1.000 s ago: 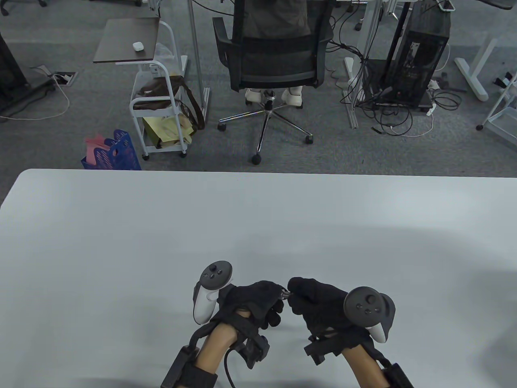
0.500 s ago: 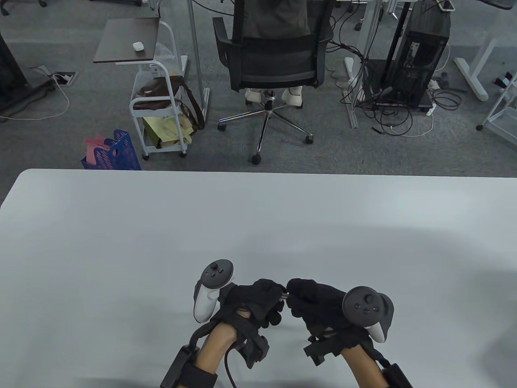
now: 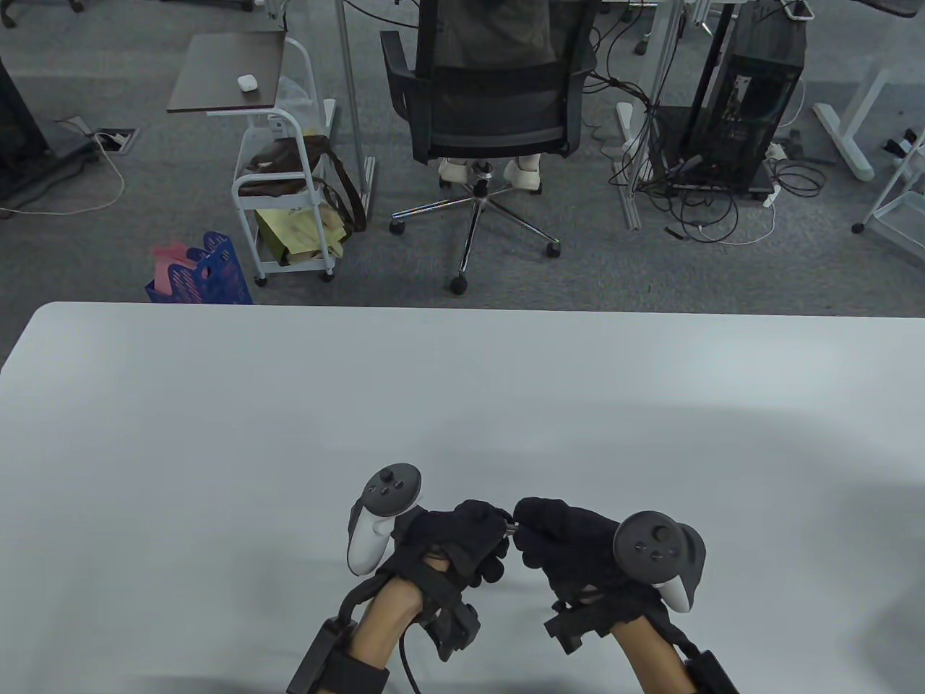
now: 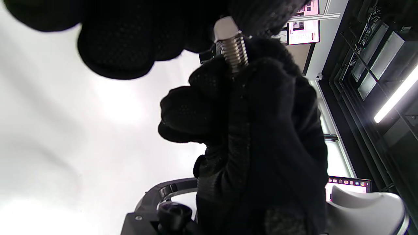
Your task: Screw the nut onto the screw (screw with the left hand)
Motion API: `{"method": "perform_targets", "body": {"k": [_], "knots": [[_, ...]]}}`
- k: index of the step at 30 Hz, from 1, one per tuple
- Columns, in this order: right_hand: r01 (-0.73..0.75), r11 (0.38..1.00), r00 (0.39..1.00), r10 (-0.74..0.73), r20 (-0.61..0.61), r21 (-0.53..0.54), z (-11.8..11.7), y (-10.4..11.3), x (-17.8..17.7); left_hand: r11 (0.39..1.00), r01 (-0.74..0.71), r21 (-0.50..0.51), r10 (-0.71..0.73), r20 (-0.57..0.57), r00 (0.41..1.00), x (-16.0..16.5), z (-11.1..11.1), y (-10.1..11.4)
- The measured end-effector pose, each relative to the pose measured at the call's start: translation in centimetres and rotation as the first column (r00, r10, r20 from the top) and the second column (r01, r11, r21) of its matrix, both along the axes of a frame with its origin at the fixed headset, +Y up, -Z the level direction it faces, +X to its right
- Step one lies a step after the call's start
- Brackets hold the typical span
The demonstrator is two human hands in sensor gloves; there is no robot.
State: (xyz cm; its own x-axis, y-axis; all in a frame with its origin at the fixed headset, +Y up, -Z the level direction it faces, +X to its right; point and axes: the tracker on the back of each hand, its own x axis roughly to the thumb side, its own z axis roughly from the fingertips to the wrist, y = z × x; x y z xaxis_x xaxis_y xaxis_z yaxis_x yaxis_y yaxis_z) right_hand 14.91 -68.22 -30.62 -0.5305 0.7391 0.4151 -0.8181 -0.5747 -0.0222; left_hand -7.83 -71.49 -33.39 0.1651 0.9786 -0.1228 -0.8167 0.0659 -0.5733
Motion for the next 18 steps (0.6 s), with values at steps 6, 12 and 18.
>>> {"method": "perform_targets", "body": {"k": [6, 12, 18], "knots": [[0.008, 1.0, 1.0, -0.008, 0.007, 0.005, 0.01, -0.08, 0.05, 1.0, 0.008, -0.007, -0.009, -0.05, 0.999, -0.15, 0.01, -0.12], [-0.002, 1.0, 1.0, 0.002, 0.007, 0.007, 0.0, 0.0, 0.09, 0.999, -0.015, -0.031, 0.016, 0.025, 1.0, -0.02, -0.02, -0.31], [0.0, 1.0, 1.0, 0.0, 0.007, 0.015, 0.1, 0.08, 0.0, 1.0, 0.014, -0.007, -0.014, -0.037, 0.999, -0.03, 0.03, -0.11]]}}
